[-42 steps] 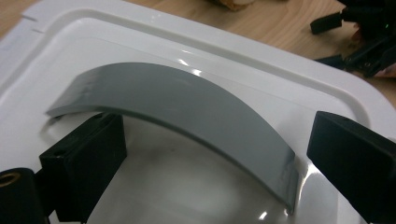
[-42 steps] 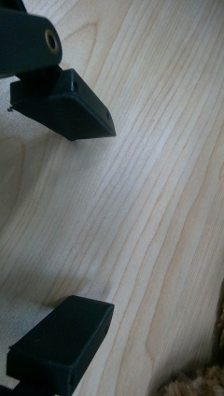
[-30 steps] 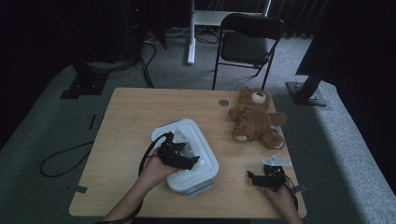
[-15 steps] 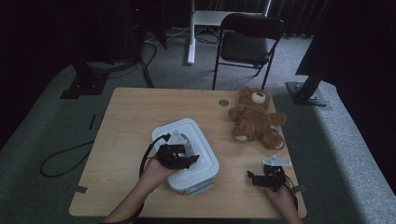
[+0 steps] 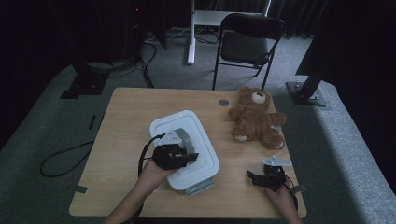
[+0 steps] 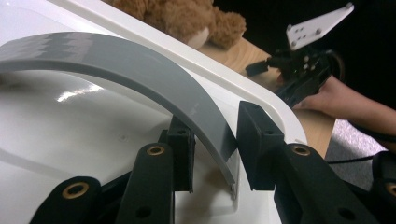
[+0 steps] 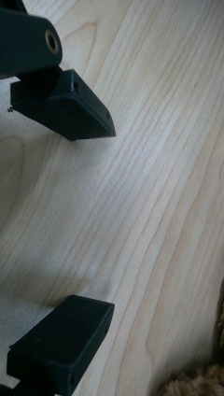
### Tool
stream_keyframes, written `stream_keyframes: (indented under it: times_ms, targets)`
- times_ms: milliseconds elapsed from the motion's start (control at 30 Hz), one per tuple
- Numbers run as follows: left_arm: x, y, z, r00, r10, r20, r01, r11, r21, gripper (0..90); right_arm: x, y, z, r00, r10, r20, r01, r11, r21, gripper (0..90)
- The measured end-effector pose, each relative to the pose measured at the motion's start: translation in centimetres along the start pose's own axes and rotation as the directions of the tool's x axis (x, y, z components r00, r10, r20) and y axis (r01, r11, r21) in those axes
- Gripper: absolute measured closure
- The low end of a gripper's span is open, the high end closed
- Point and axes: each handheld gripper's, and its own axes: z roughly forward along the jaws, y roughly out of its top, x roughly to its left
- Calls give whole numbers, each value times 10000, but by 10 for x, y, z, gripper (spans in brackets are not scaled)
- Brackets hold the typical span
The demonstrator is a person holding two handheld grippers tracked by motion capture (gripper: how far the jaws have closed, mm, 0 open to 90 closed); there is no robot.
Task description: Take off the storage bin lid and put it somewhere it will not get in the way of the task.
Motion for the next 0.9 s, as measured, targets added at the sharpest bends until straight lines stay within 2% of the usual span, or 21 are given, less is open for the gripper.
stream_keyframes:
  times_ms: [100, 200, 267, 900]
  targets:
    - [-3, 4, -9, 9998, 191, -65, -192, 9996, -205, 710, 0, 0, 0, 10000, -7, -1, 7, 10000, 5, 132]
    - [-5, 7, -15, 9997, 231, -126, -236, 9990, -377, 720, 0, 0, 0, 10000, -10, -1, 10, 10000, 4, 132]
    - [-6, 10, -25, 9995, 276, -136, -283, 9982, -533, 720, 0, 0, 0, 10000, -37, 11, 37, 10000, -19, 132]
    - [5, 8, -70, 9988, 292, -401, -317, 9976, -616, 718, 0, 0, 0, 10000, -28, 12, 28, 10000, -24, 132]
